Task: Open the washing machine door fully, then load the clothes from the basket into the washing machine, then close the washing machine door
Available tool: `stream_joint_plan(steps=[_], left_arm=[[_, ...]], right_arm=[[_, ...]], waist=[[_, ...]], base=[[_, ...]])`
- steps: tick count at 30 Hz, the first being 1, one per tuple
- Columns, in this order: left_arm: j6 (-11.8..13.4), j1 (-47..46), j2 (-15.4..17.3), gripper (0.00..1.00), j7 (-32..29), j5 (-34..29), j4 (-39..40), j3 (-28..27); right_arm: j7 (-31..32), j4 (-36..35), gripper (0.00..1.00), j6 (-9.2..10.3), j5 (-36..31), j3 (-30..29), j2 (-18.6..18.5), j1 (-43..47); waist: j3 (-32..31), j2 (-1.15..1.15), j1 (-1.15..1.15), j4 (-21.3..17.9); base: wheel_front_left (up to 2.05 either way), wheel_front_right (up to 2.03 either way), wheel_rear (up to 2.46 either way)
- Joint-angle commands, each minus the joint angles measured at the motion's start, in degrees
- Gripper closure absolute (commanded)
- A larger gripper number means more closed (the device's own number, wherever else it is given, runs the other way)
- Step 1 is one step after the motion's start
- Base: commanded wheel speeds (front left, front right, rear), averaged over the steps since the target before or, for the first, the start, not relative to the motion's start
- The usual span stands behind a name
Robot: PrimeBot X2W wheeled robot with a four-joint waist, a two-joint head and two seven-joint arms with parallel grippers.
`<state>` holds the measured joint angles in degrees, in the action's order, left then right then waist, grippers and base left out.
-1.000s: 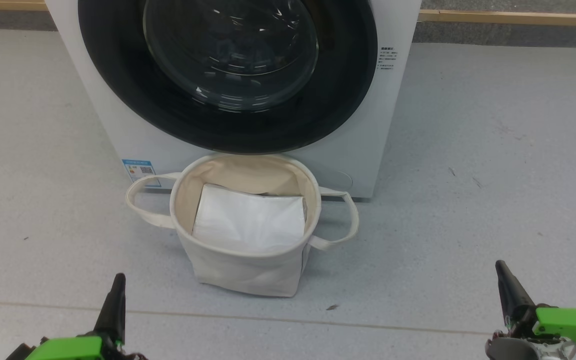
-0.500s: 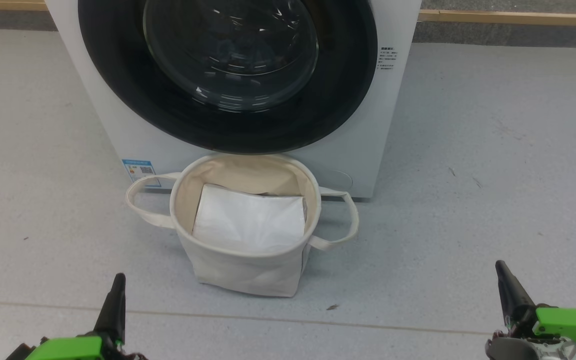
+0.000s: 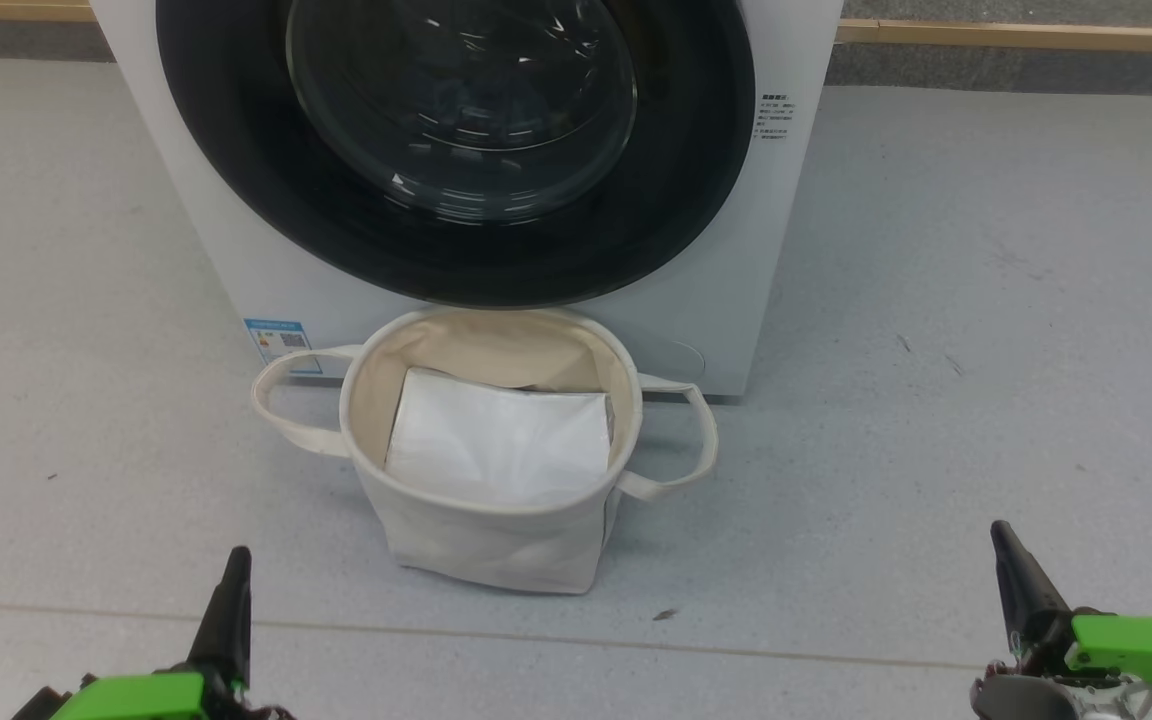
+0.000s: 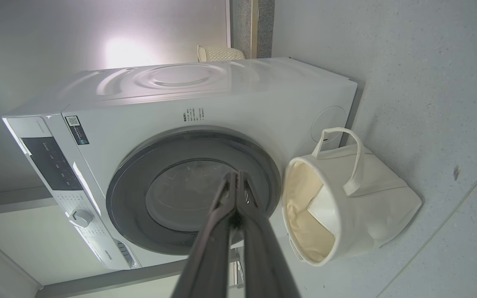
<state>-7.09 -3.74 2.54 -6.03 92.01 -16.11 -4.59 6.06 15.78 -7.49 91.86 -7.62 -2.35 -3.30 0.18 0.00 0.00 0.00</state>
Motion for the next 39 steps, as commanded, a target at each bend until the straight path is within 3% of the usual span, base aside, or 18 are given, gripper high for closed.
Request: stream_joint_plan(steps=[1, 39], left_arm=[[-0.40, -2.45, 0.34, 1.00, -0.51, 0.10, 2.07, -2.00], [-0.40, -2.45, 0.33, 1.00, -0.49, 0.13, 2.07, -1.97]], right_arm=[[0.41, -1.76, 1.00, 0.00, 0.32, 1.12, -0.53, -2.88], [0.41, -1.76, 1.00, 0.00, 0.32, 1.12, -0.53, -2.88]], waist=[[0.00, 0.00, 0.00, 0.00], [0.00, 0.00, 0.00, 0.00]], base=[[0.00, 0.00, 0.00], [0.00, 0.00, 0.00]])
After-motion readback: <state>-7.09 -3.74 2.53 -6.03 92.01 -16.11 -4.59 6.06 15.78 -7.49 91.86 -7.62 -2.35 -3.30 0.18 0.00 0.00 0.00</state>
